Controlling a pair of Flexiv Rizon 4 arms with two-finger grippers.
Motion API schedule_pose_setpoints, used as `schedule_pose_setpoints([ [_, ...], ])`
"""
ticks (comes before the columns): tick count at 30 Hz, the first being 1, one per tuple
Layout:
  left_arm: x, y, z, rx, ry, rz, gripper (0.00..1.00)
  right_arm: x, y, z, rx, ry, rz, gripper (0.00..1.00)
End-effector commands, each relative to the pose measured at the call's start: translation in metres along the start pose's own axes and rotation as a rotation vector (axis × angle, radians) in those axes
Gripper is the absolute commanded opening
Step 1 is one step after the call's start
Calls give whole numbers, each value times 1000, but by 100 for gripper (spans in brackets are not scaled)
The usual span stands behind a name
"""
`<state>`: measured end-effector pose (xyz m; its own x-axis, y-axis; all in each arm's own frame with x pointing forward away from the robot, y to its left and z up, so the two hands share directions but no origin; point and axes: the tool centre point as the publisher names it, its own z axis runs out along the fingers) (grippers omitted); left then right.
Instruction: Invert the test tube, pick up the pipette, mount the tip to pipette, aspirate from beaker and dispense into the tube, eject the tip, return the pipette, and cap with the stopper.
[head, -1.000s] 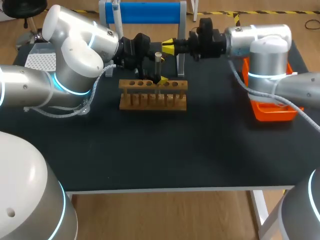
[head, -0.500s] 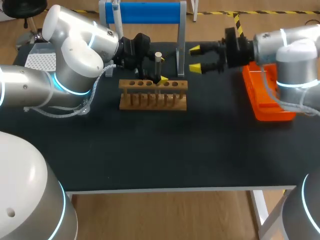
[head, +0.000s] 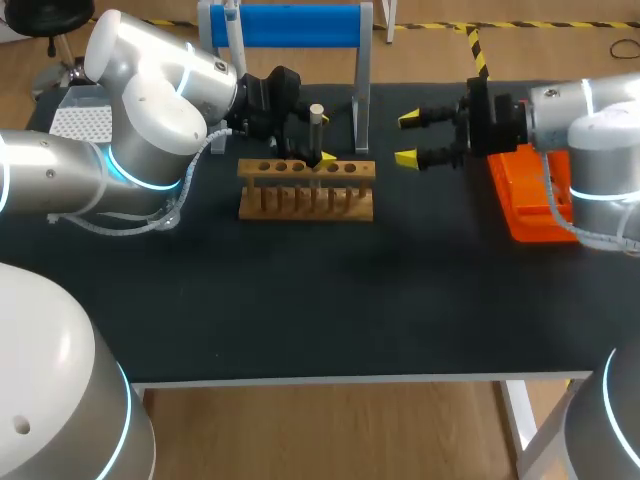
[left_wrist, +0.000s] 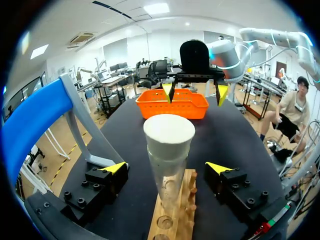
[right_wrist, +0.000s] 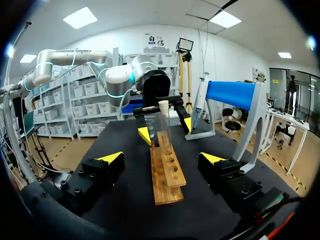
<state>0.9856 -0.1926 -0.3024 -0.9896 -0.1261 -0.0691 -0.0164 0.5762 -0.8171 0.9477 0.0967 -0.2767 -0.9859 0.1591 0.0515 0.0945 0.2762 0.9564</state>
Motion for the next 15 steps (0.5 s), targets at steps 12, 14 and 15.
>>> schedule_pose_setpoints([
  [12,-1,14,-17,-71,-71,-34,100,1,1,-1,3,-1,0,100],
  [14,-2,17,-21,-84,-88,-39,100,1,1,-1,3,-1,0,100],
  [15,-3,18,-23,-91,-96,-41,100,1,1,-1,3,-1,0,100],
])
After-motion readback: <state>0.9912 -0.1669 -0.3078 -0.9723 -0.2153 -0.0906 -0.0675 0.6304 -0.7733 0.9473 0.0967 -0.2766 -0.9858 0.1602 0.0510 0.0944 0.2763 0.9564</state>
